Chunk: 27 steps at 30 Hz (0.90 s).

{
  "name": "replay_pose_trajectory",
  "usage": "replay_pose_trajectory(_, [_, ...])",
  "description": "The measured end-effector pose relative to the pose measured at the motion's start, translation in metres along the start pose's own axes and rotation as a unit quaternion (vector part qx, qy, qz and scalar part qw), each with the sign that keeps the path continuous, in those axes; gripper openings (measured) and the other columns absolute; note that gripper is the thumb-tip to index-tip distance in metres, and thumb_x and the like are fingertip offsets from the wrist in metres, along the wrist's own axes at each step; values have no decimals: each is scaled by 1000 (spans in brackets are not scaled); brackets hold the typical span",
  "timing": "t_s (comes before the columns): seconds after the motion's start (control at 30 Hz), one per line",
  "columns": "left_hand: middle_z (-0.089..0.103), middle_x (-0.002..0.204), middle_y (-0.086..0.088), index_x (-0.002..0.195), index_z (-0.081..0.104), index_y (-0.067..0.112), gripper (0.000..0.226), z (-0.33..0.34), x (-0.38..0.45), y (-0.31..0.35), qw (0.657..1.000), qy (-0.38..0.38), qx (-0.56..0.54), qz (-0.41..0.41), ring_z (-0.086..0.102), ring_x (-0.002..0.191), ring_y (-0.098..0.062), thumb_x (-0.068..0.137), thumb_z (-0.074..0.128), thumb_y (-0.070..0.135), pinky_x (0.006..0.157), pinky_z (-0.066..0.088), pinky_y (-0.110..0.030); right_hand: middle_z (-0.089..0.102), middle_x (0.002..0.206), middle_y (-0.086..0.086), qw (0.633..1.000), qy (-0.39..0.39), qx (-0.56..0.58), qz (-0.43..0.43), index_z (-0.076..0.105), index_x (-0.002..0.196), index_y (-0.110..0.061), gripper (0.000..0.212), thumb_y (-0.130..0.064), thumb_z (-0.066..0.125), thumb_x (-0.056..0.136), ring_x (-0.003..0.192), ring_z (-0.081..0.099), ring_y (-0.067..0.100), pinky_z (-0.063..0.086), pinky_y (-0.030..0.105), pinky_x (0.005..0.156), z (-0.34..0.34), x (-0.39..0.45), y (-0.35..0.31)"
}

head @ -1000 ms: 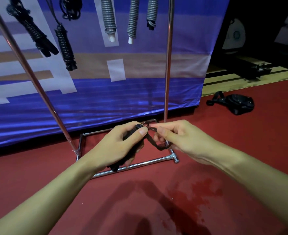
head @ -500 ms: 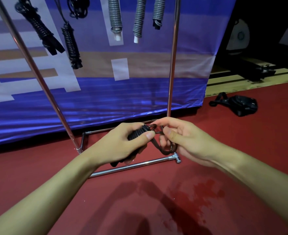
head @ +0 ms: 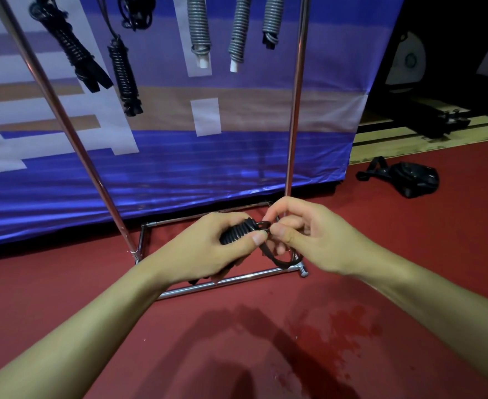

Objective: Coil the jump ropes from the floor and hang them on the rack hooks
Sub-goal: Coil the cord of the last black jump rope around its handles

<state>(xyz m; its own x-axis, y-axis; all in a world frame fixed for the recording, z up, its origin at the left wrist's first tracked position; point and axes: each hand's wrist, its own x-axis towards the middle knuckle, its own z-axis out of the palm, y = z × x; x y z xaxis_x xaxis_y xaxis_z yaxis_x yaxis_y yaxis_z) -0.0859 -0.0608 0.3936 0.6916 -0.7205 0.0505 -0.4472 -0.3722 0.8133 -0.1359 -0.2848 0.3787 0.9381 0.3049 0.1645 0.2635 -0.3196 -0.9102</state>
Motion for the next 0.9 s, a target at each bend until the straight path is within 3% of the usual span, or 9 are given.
replay_pose_trajectory(0.13, [60,71,-23,93,62,7,38,-2,-1,-2,1000,-28,3,7,55,44,-20,96,61,45,40,40,-21,76,79,-4,998,-54,-36,8,56,111,-10,10,-17,57,103,78,74,19,56,27,77,-7,-4,-7])
replay_pose_trajectory(0.27, [60,72,-22,95,66,17,24,-3,-2,-1,997,-72,4,12,59,48,-32,100,63,41,46,48,-30,79,88,5,991,-126,-35,37,54,106,-21,6,-19,58,104,89,76,22,58,35,85,-14,-7,-15])
replay_pose_trajectory(0.43, [59,58,-1,97,65,8,28,-3,-3,2,993,-112,-17,13,58,43,-24,101,60,35,45,45,-27,79,92,8,983,-175,3,55,51,108,-12,6,-11,55,104,86,73,14,49,17,78,-18,-10,-20])
replay_pose_trajectory(0.6, [56,60,4,98,69,20,16,-2,-2,0,992,-121,10,21,58,46,-28,103,63,34,46,53,-42,78,82,1,987,-150,-3,54,49,101,-11,8,-6,54,104,80,74,12,49,14,73,-11,-12,-15])
replay_pose_trajectory(0.73, [56,65,2,97,70,27,18,0,1,-6,992,-102,65,29,53,54,-23,99,64,44,52,52,-45,78,78,2,991,-121,-24,43,48,96,-18,14,-10,54,105,75,75,17,47,13,68,-3,-12,-11])
replay_pose_trajectory(0.8, [60,71,-3,96,70,23,29,2,2,-8,988,-89,122,42,53,62,-24,96,64,51,59,49,-46,78,75,5,994,-93,-31,45,46,93,-19,16,-10,53,105,73,76,21,48,16,65,2,-12,-9])
replay_pose_trajectory(0.9, [57,68,-2,90,67,21,35,4,3,-10,983,-65,163,51,49,60,-19,95,64,55,56,43,-39,77,72,4,996,-36,-73,32,47,94,-20,15,-11,55,104,68,76,19,54,29,61,7,-12,-5])
